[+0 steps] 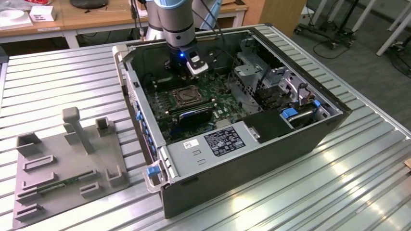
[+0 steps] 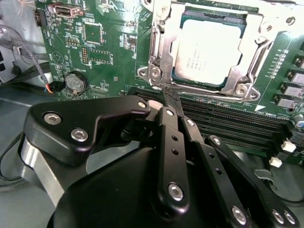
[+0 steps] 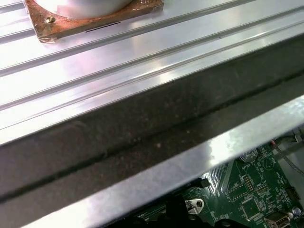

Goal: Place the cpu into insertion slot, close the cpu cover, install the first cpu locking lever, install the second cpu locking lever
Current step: 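Install the first cpu locking lever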

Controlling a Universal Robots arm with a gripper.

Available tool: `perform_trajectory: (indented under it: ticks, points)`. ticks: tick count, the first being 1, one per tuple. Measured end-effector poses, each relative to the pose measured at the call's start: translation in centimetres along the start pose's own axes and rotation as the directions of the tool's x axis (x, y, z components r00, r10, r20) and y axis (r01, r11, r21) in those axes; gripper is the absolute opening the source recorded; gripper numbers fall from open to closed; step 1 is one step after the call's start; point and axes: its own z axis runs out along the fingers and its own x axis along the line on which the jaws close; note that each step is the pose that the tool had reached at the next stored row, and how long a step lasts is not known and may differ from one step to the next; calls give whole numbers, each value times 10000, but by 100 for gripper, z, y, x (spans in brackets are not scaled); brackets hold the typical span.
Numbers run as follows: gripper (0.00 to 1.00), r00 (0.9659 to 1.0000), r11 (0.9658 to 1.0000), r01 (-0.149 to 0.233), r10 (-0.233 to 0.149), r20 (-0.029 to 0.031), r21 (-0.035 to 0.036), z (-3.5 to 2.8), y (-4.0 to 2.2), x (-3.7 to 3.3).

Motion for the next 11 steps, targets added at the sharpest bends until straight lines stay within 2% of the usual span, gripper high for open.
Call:
perform_trajectory:
  ticks: [2, 3, 5, 7, 8, 10, 11]
  points:
    - [11, 10000, 10000, 18, -18, -32, 41, -8, 1, -1]
    - [11, 10000, 10000, 23, -22, -72, 80, -10, 2, -1]
    - [11, 9997, 9997, 26, -21, -234, 230, -13, 2, -2]
    - [11, 9992, 9991, 55, -38, -391, 427, -13, 2, -2]
    - [11, 9990, 9985, 85, -60, -452, 549, -12, 2, -2]
    - [11, 9983, 9965, 170, -124, -564, 821, -13, 2, -1]
    - [11, 9980, 9949, 238, -178, -610, 985, -13, 2, -1]
